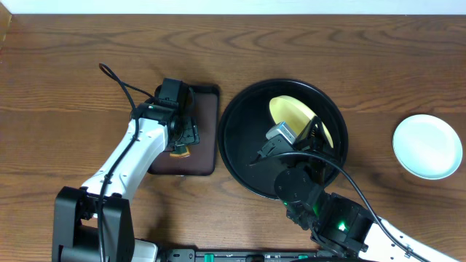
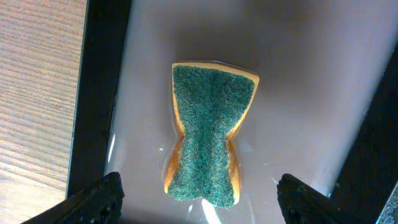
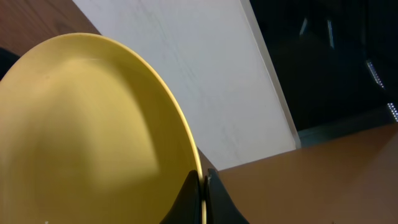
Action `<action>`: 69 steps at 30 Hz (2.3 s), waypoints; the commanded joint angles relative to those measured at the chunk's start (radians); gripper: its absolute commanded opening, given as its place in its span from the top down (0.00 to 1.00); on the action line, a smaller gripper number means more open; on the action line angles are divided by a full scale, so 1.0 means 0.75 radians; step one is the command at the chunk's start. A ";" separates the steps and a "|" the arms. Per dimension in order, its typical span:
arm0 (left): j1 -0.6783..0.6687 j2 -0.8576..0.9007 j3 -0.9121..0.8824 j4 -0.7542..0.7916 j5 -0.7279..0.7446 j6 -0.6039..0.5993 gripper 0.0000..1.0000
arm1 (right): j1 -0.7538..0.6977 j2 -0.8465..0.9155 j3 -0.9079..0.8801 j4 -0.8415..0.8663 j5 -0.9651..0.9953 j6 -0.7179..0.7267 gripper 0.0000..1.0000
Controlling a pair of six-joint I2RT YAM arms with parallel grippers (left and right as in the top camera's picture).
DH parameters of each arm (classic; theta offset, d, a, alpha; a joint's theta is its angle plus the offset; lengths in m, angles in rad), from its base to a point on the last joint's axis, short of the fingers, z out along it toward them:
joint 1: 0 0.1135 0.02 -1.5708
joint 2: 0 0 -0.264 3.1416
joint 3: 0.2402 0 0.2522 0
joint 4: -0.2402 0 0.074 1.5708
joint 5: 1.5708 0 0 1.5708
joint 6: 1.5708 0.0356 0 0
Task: Clean dirty plates on tray and stack at the side
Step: 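Tilt and lift the yellow plate with right gripper, then carry yellow plate right and stack it on the green plates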
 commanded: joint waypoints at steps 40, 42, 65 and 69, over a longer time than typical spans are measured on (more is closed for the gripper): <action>0.006 -0.006 -0.006 -0.004 -0.003 0.018 0.20 | -0.372 -0.023 0.012 -0.397 -0.698 1.106 0.99; 0.006 -0.006 -0.006 -0.004 -0.003 0.018 0.20 | -0.473 -0.040 0.036 -0.466 -0.843 1.203 0.99; 0.006 -0.006 -0.006 -0.004 -0.003 0.018 0.20 | -2.382 0.169 0.109 -0.622 -1.977 1.520 0.99; 0.006 -0.006 -0.006 -0.004 -0.003 0.018 0.20 | -2.541 0.332 0.109 -0.566 -1.976 1.531 0.99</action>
